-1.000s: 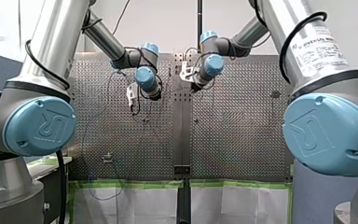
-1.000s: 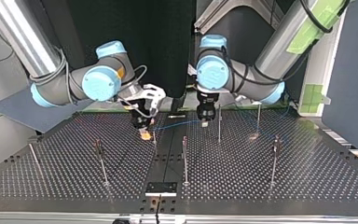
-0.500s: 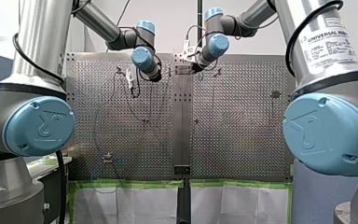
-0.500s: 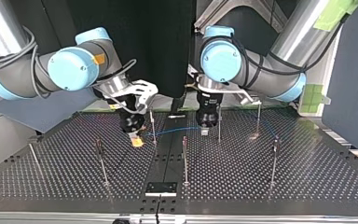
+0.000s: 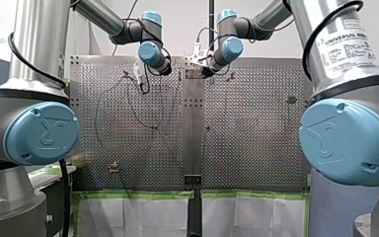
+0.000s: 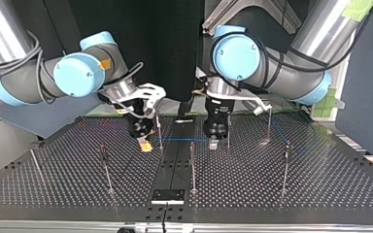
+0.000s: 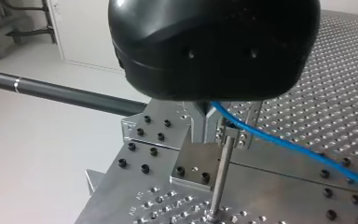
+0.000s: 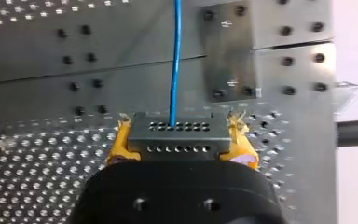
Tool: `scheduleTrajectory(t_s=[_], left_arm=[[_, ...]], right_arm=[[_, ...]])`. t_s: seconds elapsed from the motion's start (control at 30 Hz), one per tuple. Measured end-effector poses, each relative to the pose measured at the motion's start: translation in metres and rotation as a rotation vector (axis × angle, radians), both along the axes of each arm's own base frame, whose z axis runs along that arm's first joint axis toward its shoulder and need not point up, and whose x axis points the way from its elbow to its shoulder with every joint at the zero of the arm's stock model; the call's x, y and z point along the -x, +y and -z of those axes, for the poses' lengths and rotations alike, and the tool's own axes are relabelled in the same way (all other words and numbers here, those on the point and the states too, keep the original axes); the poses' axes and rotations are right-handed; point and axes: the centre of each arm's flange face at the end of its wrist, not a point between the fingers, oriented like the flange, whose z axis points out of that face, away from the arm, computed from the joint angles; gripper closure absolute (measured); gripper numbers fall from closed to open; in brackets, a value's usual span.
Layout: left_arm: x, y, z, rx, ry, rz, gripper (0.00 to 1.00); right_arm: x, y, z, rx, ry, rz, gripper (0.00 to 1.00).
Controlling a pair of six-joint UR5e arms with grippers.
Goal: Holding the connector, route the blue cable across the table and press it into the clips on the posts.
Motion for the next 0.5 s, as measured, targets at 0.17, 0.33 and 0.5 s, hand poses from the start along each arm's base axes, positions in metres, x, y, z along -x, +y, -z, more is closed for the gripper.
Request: scheduleTrajectory(t_s=[0.17,0.33,0.5], left_arm=[[-0.011,0.000,0.008,0.004,0.007,-0.002,0.99],[-0.028,-0.002,0.019,0.001,0.012,-0.006,0.99],[-0.047,-0.002,0.028,-0.003,0.024,-0.012,0.99]], right_arm=[[0.000,-0.006,0.004,-0.004,-0.006,-0.011,1.00],[0.004,-0.016,0.007,-0.014,-0.017,-0.014,1.00],[0.009,-0.027,0.010,-0.018,-0.021,-0.010,1.00]])
